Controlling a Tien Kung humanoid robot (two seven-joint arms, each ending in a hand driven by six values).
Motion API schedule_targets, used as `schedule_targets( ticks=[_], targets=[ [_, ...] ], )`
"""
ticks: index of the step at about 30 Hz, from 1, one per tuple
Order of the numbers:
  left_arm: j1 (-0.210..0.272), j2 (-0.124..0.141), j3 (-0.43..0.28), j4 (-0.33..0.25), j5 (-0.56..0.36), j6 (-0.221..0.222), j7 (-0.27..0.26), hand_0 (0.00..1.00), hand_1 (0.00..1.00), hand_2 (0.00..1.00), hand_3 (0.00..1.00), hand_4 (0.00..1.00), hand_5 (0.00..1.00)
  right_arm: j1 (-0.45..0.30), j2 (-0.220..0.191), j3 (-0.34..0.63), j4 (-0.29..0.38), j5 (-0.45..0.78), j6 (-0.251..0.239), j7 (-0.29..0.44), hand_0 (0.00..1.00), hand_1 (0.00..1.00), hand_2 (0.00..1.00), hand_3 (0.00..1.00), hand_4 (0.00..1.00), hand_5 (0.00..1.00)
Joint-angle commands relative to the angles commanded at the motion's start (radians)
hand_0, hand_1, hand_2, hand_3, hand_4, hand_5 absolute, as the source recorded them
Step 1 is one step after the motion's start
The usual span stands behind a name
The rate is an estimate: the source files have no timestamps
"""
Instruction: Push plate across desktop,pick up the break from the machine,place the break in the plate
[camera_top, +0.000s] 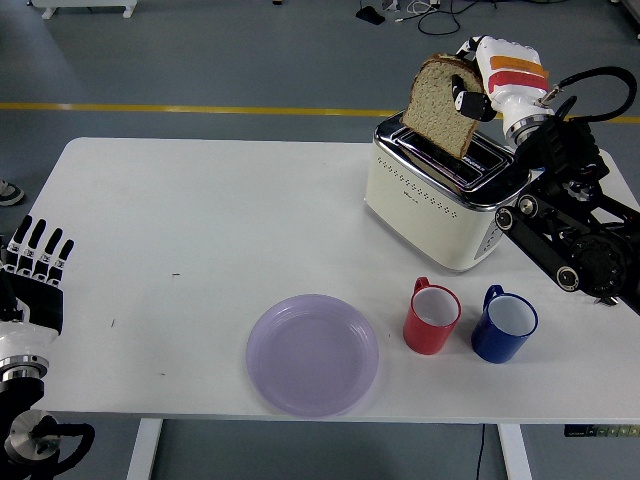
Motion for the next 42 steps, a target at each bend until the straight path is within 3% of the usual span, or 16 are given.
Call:
schedule_targets(
  ticks=[1,5,9,12,15,22,27,37,42],
  targets=[
    [0.002,0.000,-0.003,0.001,-0.001,0.000,0.000,0.812,0.825,0.869,0.788,0.516,0.998,-0.007,-0.012,0.010,0.028,-0.009,-0.007,0.006,0.260,0.284,0.330,0.393,0.223,0.002],
    [0.007,0.000,-0.002,0.001,-0.001,0.002,0.001,0.812,0.825,0.869,0.788,0.516,0.998,-0.029,-0.041,0.037,0.119,-0.021,-0.023,0.015,0.260,0.284,0.330,0.393,0.223,0.002],
    [0.009,0.000,0.007,0.000,-0.001,0.005,0.007,0.812,0.822,0.866,0.787,0.515,0.998,-0.067,-0.076,0.052,0.247,0.053,-0.014,0.035,0.257,0.274,0.326,0.386,0.232,0.002],
    [0.015,0.000,0.009,0.001,-0.001,0.007,0.008,0.812,0.822,0.866,0.787,0.515,0.998,-0.119,-0.110,0.048,0.373,0.178,0.052,0.048,0.257,0.274,0.326,0.386,0.232,0.002],
    [0.016,0.000,0.010,0.001,-0.001,0.007,0.009,0.812,0.821,0.865,0.787,0.515,0.998,-0.149,-0.129,0.027,0.458,0.302,0.119,0.058,0.250,0.267,0.324,0.380,0.259,0.002],
    [0.018,0.000,0.009,-0.002,0.003,0.006,0.012,0.811,0.821,0.865,0.787,0.512,0.998,-0.224,-0.166,-0.077,0.573,0.537,0.240,0.067,0.250,0.266,0.326,0.380,0.276,0.002],
    [0.016,0.000,0.007,-0.004,0.006,0.007,0.013,0.809,0.821,0.864,0.786,0.512,0.998,-0.228,-0.171,-0.208,0.585,0.655,0.293,0.078,0.245,0.264,0.325,0.380,0.284,0.002],
    [0.008,0.000,0.015,-0.007,0.008,0.009,0.015,0.809,0.819,0.865,0.787,0.507,0.998,-0.182,-0.124,-0.430,0.505,0.691,0.301,0.086,0.238,0.261,0.323,0.376,0.288,0.002],
    [0.006,0.000,0.016,-0.006,0.008,0.009,0.015,0.809,0.819,0.865,0.787,0.507,0.998,-0.176,-0.097,-0.464,0.460,0.704,0.301,0.092,0.238,0.261,0.323,0.376,0.288,0.002]
  ],
)
